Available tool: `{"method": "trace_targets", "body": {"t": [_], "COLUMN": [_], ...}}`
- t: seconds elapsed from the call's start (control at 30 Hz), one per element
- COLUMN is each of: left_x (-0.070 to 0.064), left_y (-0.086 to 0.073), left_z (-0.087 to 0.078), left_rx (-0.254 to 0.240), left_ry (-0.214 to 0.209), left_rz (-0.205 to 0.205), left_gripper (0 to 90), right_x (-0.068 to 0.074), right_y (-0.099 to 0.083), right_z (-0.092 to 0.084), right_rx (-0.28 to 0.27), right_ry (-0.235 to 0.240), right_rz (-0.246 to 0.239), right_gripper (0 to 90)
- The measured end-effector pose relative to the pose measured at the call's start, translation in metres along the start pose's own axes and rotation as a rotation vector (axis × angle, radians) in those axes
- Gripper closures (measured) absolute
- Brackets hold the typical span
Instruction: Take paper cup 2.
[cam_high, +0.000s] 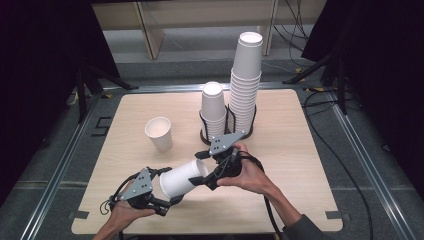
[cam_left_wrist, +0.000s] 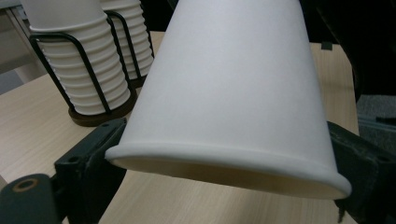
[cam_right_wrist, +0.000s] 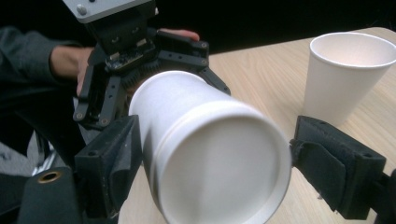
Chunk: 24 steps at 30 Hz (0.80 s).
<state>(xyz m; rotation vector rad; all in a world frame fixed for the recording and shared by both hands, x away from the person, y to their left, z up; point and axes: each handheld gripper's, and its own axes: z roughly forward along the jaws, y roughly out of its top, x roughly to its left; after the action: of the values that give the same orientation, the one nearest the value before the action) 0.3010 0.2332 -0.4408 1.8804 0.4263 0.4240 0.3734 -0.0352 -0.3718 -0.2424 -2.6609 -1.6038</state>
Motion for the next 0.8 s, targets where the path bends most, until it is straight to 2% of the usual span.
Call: {"method": "trace_targets", "body": {"t": [0.07,0.13,0.27,0.33,0.37,0.47,0.5,0.67,0.7,0.8], "left_x": [-0.002,-0.002,-0.002,-0.002,-0.002,-0.003,-0.003,-0.003,-0.004,-0.003], "left_y": [0.000,-0.001,-0.001,-0.001,0.000,0.000,0.000,0.001,0.000,0.001], "left_z": [0.002,0.002,0.003,0.003,0.002,0.003,0.003,0.002,0.002,0.000], "left_rx": [0.019,0.031,0.054,0.074,0.079,0.080,0.082,0.092,0.083,0.099], "left_ry": [-0.004,-0.007,-0.016,-0.024,-0.027,-0.036,-0.040,-0.055,-0.060,-0.075], "left_rz": [0.001,0.003,0.008,0.023,0.029,0.034,0.036,0.055,0.048,0.066], "left_gripper": [9.4,9.4,9.3,9.3,9.2,9.2,9.2,9.1,9.1,8.9], "right_x": [0.001,0.003,0.005,0.007,0.010,0.009,0.013,0.010,0.011,0.012], "right_y": [0.000,-0.001,-0.003,-0.004,-0.004,-0.004,-0.005,-0.006,-0.008,-0.008], "right_z": [0.000,0.001,0.006,0.009,0.010,0.013,0.013,0.018,0.020,0.021], "right_rx": [0.046,0.071,0.140,0.160,0.178,0.196,0.214,0.226,0.237,0.240], "right_ry": [0.004,0.021,0.016,0.010,0.015,0.019,0.023,0.042,0.056,0.074], "right_rz": [-0.031,-0.025,-0.067,-0.083,-0.053,-0.094,-0.048,-0.103,-0.087,-0.097], "right_gripper": [17.9,18.6,18.5,18.6,17.7,18.1,18.1,18.8,19.0,20.2]}}
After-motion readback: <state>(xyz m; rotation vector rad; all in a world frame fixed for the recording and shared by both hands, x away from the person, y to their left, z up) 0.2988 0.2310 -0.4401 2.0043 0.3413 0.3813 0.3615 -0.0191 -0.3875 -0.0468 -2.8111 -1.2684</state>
